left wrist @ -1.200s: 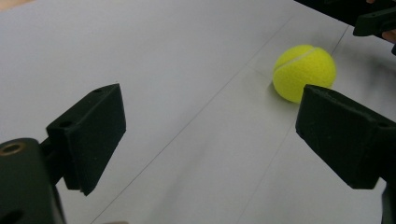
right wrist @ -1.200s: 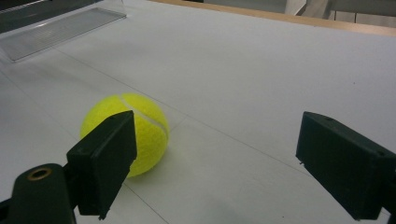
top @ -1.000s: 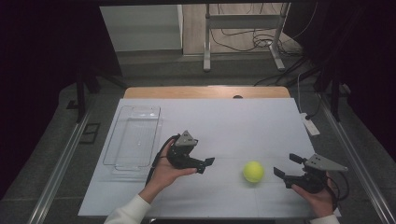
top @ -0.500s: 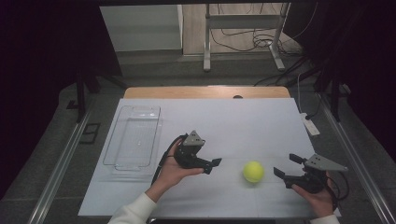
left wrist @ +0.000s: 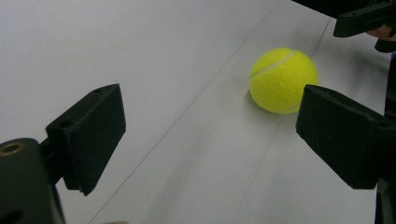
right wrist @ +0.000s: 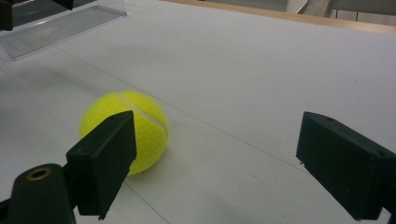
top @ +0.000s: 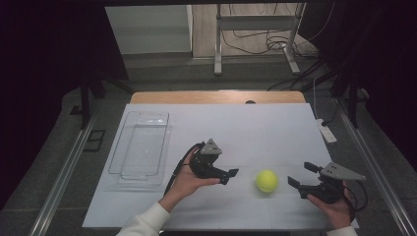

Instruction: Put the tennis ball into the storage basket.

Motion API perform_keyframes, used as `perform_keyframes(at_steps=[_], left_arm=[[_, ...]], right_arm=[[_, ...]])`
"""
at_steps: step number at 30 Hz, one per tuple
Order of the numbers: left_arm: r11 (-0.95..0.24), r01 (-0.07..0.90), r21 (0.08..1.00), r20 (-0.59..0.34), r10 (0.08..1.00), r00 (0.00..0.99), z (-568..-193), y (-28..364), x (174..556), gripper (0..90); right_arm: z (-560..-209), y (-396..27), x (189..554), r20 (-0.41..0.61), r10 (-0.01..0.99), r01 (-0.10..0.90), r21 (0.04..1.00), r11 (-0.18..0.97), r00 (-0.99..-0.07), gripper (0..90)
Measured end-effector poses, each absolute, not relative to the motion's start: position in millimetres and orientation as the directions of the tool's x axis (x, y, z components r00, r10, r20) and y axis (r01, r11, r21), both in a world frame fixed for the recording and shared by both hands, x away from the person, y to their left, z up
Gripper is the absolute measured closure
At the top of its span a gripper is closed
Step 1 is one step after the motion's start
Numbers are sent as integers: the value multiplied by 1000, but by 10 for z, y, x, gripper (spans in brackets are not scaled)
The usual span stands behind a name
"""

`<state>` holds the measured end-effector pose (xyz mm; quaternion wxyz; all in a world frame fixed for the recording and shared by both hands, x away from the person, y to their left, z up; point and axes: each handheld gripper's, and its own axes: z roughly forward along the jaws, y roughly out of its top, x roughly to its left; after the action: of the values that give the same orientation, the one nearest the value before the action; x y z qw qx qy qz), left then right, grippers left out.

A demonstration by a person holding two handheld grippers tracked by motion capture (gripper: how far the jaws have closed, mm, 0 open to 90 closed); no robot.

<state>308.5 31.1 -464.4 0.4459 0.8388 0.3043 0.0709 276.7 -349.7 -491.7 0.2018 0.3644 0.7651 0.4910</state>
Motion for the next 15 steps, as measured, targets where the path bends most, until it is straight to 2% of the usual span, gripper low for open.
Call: perform_keyframes(at_steps=[15], left_arm=[[-435,443,784,-153,556,817,-4678,215,3099,94]], right_arm=[[-4917,-3506,2772,47,759,360,898,252,-649,123]])
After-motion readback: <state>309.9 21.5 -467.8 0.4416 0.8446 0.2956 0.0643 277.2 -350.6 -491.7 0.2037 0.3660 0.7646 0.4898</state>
